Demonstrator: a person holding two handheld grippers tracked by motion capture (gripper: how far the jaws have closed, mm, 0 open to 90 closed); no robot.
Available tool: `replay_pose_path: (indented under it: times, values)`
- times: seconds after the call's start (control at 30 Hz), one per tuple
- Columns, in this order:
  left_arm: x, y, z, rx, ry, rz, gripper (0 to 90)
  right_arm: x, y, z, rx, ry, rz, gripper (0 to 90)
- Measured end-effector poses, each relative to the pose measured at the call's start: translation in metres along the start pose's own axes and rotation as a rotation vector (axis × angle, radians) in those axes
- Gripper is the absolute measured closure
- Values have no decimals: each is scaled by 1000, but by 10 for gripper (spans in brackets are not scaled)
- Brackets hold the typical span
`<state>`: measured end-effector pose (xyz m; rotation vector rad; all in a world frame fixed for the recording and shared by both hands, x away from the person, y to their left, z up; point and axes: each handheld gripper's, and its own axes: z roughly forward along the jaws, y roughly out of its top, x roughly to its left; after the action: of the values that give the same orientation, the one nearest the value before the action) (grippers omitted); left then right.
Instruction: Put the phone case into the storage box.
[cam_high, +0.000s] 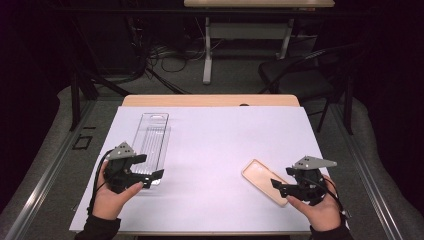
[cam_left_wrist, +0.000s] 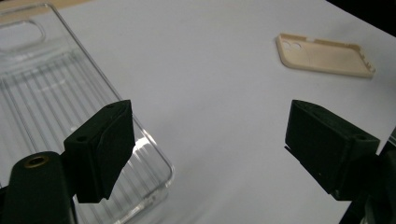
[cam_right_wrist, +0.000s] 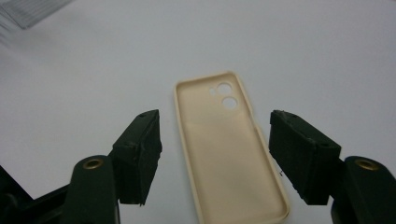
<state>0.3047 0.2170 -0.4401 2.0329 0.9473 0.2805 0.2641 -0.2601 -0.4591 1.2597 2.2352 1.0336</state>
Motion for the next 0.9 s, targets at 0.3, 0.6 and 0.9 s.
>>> replay_pose_path:
  times: [0.3,0.6,0.9]
  values:
    - [9,31,13,24,-24,4,162,-10,37,6,-25,19,11,331]
    - [30,51,25,22,-12,-9,162,-15,51,23,10,-6,-6,335]
    - [50,60,20,2,-34,-28,160,-26,57,35,53,14,14,348]
